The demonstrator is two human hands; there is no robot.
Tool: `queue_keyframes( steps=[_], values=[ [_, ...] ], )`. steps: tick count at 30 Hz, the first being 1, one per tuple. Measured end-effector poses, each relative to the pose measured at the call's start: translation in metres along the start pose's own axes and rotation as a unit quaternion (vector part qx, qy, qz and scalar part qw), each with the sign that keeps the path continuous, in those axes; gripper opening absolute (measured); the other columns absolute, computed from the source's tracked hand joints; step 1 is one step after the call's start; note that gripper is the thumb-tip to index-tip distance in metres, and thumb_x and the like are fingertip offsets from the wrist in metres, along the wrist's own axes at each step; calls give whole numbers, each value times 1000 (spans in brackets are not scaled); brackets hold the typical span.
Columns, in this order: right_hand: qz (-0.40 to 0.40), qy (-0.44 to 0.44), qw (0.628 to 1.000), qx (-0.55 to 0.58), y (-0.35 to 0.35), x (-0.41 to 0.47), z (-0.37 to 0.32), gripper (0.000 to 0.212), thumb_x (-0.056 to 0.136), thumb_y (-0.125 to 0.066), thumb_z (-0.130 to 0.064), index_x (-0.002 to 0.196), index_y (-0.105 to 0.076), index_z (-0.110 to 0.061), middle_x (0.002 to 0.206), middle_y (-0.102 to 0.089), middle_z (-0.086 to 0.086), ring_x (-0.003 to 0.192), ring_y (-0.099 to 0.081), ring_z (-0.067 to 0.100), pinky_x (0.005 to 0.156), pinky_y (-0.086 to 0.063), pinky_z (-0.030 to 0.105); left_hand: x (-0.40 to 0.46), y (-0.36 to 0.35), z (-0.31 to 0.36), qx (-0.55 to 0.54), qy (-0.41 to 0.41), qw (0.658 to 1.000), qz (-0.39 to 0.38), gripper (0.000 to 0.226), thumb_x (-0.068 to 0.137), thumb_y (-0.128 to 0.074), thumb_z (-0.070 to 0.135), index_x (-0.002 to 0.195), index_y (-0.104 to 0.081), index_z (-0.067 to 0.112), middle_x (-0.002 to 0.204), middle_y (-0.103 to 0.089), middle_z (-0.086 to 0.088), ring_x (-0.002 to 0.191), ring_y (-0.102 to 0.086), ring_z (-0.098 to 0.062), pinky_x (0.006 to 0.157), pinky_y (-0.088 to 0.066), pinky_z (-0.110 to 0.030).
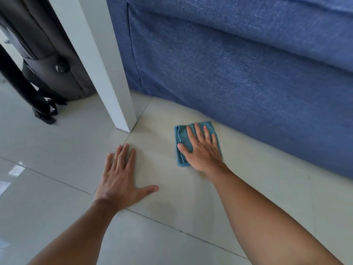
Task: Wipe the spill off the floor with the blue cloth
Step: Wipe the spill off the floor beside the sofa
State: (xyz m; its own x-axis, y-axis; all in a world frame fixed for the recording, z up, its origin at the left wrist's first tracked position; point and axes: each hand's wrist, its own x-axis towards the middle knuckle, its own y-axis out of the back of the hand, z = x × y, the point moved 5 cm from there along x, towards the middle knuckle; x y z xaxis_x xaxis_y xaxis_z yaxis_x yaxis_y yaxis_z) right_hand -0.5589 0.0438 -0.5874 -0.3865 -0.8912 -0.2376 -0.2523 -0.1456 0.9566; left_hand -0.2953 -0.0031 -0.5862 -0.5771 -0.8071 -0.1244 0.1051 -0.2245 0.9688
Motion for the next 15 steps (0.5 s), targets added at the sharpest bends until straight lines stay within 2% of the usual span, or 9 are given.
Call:
queue_keyframes(
  steps=[4,9,15],
  values=[
    [-7,-30,1000,5,5,-12,27,80,97,-15,-73,162,5,-33,172,13,-7,157,16,22,125,9,48,-1,0,2,7,-1,1000,0,141,59,-29,106,160,-11,8,169,-2,-13,156,9,-26,126,1,-48],
    [-20,-84,996,31,1,-34,58,77,98,-19,-70,162,7,-34,171,16,-8,156,18,21,123,15,47,-4,-1,10,22,-37,999,1,132,65,-26,101,157,-25,6,167,-17,-12,156,-3,-27,127,-3,-46],
    [-19,-101,993,62,-2,-66,77,73,99,-28,-52,163,3,-33,171,13,-11,156,16,18,124,12,45,-19,-8,31,24,-104,994,-6,128,69,-32,98,156,-30,4,167,-18,-11,156,-8,-23,126,-5,-45]
  ],
)
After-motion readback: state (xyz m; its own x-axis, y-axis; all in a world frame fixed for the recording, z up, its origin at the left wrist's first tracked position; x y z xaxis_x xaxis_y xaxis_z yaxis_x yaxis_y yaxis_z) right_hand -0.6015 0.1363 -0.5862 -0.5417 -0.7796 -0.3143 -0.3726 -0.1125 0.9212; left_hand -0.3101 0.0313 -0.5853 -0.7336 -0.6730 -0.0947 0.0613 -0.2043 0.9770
